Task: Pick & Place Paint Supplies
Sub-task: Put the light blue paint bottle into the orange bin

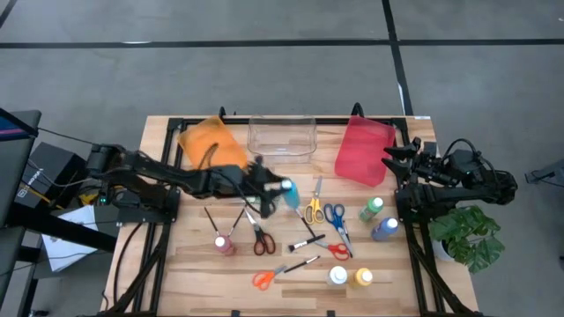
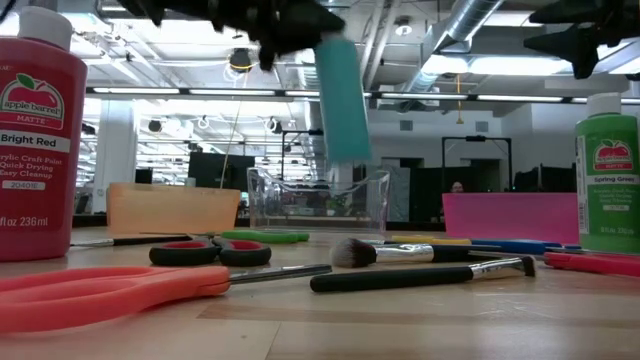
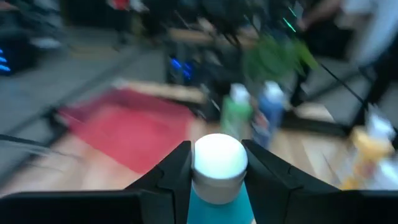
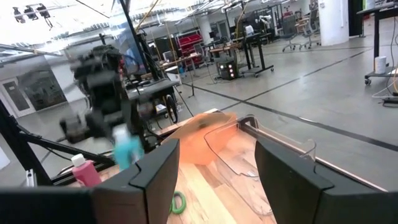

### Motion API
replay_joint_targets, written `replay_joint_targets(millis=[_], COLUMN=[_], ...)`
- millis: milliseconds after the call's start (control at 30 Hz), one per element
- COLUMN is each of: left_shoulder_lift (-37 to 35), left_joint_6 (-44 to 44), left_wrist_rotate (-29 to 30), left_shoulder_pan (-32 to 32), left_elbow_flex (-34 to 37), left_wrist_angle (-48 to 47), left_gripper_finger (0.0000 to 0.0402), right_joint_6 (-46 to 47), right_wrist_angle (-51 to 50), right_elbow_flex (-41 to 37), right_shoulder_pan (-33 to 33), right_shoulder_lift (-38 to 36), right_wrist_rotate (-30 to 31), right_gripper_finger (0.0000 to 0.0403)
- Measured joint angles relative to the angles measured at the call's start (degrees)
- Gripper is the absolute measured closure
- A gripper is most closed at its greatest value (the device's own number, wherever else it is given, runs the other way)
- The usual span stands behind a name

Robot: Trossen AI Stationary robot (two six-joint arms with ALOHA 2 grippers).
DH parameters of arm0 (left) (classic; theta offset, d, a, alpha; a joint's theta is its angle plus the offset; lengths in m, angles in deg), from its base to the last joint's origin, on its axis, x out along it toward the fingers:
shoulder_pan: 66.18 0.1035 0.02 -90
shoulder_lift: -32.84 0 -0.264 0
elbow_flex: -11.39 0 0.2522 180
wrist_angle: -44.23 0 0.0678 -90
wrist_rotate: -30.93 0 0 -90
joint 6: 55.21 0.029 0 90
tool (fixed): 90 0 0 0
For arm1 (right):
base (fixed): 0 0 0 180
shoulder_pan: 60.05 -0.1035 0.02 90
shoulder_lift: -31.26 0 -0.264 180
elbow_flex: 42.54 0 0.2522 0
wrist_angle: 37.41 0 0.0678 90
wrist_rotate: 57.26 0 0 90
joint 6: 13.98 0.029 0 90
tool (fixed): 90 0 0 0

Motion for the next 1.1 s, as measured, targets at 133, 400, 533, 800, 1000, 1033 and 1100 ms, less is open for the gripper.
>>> replay_joint_targets(millis=[133,400,533,800,1000,1033,1100], left_shoulder_lift=[-9.0,-24.6,-29.1,-29.4,-30.2,-30.7,-31.4], left_joint_6=[-0.2,4.3,4.0,-4.8,-7.6,-6.8,-5.5], left_wrist_rotate=[9.7,31.2,37.3,37.2,28.6,27.4,26.1], left_shoulder_pan=[0.0,2.0,6.0,19.8,30.2,31.4,33.5], left_elbow_flex=[-0.1,-0.1,-0.1,0.1,6.6,8.7,12.6], left_wrist_angle=[-6.4,-22.3,-28.7,-42.8,-36.8,-33.6,-27.7], left_gripper_finger=[0.0288,0.0288,0.0288,0.0288,0.0288,0.0288,0.0288], right_joint_6=[0.0,0.1,0.1,0.1,0.1,0.1,0.1], right_wrist_angle=[-0.1,0.1,0.2,0.4,0.4,0.4,0.4], right_elbow_flex=[0.0,0.0,0.0,0.0,0.0,0.0,0.0], right_shoulder_pan=[0.0,0.0,0.0,0.0,0.0,0.0,0.0], right_shoulder_lift=[0.0,0.0,0.0,0.0,0.0,0.0,0.0], right_wrist_rotate=[0.0,0.0,1.6,3.3,3.3,3.3,3.3], right_gripper_finger=[0.0193,0.0193,0.0193,0.0193,0.0193,0.0193,0.0193])
